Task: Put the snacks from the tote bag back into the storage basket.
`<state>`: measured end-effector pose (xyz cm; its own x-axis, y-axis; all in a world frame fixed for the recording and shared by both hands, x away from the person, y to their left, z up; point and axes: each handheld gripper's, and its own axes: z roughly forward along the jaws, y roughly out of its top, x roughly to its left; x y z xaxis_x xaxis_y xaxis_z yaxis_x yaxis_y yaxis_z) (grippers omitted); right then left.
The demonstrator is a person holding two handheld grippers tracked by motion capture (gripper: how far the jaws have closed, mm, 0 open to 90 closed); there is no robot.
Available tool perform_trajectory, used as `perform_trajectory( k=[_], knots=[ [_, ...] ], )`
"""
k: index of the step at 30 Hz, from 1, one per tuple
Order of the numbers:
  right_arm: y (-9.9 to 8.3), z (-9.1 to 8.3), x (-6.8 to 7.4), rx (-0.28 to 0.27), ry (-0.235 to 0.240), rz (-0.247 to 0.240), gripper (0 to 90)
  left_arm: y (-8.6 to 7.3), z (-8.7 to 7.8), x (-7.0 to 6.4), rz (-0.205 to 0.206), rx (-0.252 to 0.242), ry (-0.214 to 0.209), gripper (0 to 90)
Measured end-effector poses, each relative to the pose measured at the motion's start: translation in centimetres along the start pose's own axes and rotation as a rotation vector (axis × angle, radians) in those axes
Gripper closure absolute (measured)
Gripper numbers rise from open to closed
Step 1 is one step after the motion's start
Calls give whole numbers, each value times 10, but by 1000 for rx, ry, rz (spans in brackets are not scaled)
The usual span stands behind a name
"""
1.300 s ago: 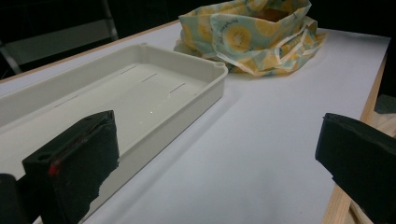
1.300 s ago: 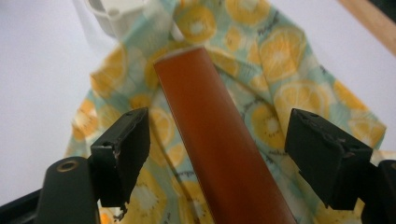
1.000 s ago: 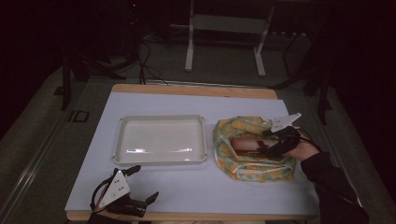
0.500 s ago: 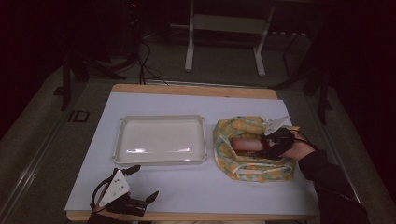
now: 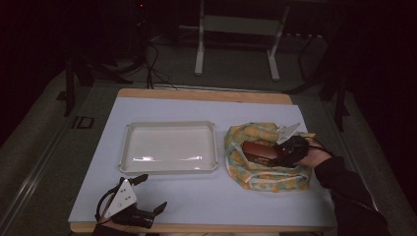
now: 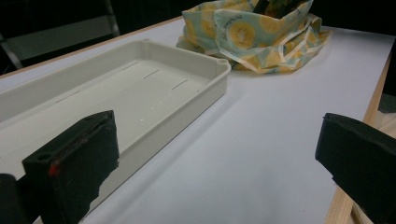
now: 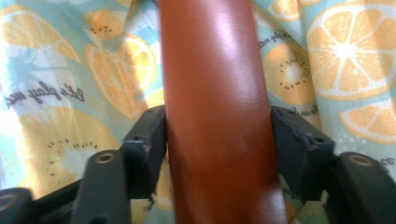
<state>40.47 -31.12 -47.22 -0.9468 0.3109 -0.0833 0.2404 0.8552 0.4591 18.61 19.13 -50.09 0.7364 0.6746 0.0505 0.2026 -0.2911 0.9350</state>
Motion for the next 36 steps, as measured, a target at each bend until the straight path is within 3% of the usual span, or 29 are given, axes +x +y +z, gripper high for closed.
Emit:
perform_trajectory(
  k=[4, 15, 36],
  knots=[
    [1, -1, 0, 7, -7, -25, 419, 0, 0, 0, 0, 0, -2, 0],
    [4, -17, -1, -39, -11, -27, 424, 0, 0, 0, 0, 1, -5, 0],
    [23, -65, -4, -79, -63, -79, 427, 0, 1, -1, 5, -1, -13, 0]
  ],
)
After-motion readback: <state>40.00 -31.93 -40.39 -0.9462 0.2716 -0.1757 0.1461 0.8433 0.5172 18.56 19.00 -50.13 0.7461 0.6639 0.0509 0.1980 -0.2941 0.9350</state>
